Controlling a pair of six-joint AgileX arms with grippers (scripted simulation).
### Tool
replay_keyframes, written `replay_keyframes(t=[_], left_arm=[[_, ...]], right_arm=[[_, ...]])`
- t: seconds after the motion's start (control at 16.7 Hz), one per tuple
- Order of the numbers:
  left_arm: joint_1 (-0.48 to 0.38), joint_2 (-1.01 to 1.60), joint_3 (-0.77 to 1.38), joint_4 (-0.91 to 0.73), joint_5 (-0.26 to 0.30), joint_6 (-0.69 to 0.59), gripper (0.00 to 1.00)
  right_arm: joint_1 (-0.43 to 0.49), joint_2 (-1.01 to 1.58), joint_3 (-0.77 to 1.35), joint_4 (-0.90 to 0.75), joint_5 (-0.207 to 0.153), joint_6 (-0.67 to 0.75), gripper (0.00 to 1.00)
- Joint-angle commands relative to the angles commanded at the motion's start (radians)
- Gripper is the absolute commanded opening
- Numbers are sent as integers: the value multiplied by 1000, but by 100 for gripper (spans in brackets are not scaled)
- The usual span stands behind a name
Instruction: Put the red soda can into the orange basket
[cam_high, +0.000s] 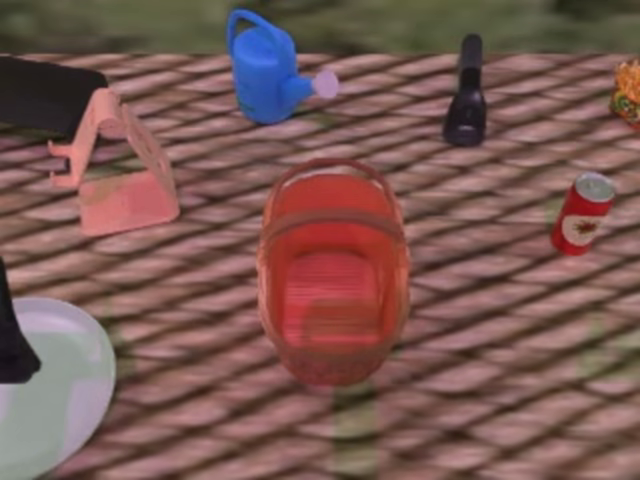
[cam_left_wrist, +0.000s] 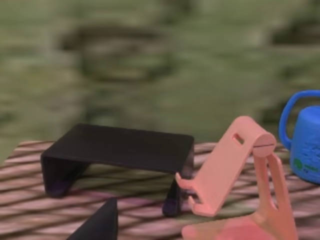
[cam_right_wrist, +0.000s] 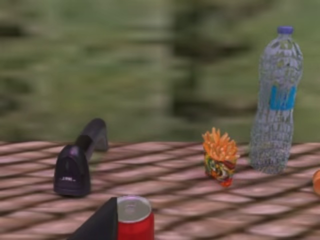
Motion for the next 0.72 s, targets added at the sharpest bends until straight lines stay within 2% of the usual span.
replay_keyframes(t=[0.36,0.72], left_arm=[[0,0,0,0,0,0,100],[0,0,0,0,0,0,100]], right_arm=[[10,103,96,-74,-2,-35,100],[37,560,475,-348,-1,-166,100]])
